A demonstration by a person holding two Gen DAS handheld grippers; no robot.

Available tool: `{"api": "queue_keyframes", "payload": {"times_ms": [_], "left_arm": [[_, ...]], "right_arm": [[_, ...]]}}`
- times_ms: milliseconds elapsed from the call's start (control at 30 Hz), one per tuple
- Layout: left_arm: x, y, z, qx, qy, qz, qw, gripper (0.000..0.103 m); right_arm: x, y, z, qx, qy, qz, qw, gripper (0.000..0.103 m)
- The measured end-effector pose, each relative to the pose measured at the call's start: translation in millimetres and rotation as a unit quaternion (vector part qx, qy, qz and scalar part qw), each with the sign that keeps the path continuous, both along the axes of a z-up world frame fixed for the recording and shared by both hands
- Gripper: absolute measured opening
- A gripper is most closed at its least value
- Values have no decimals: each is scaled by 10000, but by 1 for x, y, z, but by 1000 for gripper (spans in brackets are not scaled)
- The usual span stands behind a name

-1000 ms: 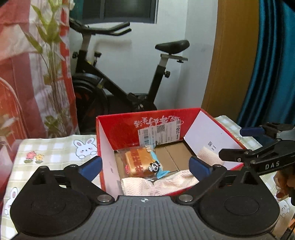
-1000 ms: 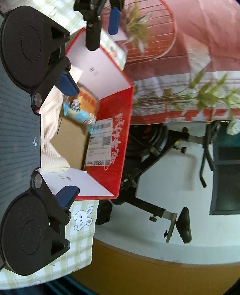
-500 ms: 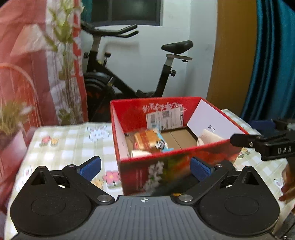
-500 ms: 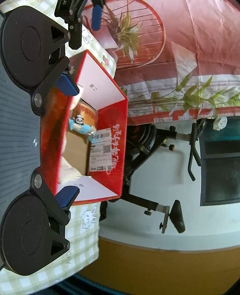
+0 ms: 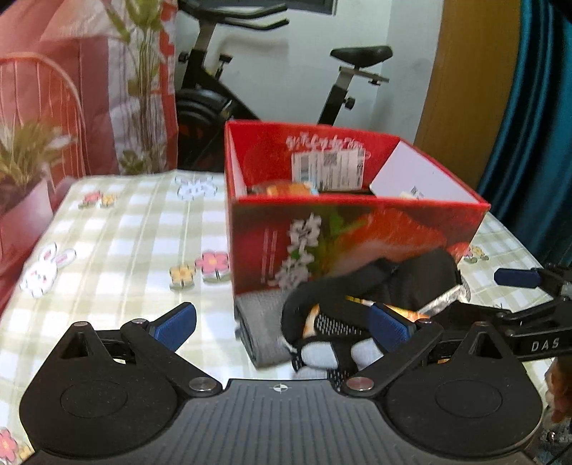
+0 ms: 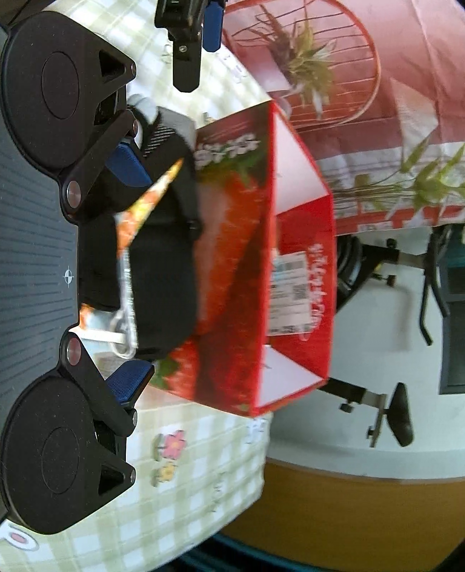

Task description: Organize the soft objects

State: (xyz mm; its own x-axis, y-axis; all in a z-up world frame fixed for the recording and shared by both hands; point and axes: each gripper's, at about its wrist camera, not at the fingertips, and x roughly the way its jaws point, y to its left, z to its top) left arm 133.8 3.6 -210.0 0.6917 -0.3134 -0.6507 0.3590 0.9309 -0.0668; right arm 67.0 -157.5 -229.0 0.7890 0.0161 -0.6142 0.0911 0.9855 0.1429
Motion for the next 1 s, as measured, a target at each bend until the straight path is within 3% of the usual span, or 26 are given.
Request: {"api": "queue_keyframes", "payload": {"times_ms": [267,433,533,700,767,867,1000], "left_arm": [[3,3,-23,-49,451,114,9989,103],[5,6,-34,-219,586,135,9979,103],[4,8,-37,-298,588,140,9977,103],[-5,10,-33,-509,410,44,9979,101],[-9,10,-32,-672,410,-64,9969,94],[-11,10,-36,-800,597,-191,9948,76],[-13,10,-38,-973,677,-334,9924,74]], "right_arm": [[4,2,-28,-52,295,-9,9995,96],[1,4,-36,-14,214,48,9998,92],[0,5,-35,-26,160,119,9998,86],[-4,7,-30,-14,74,292,9995,65],[-7,8,-27,38,54,354,9994,57],[-10,9,-24,63,49,378,9993,55],[-16,4,-17,175,-31,307,9994,55]]}}
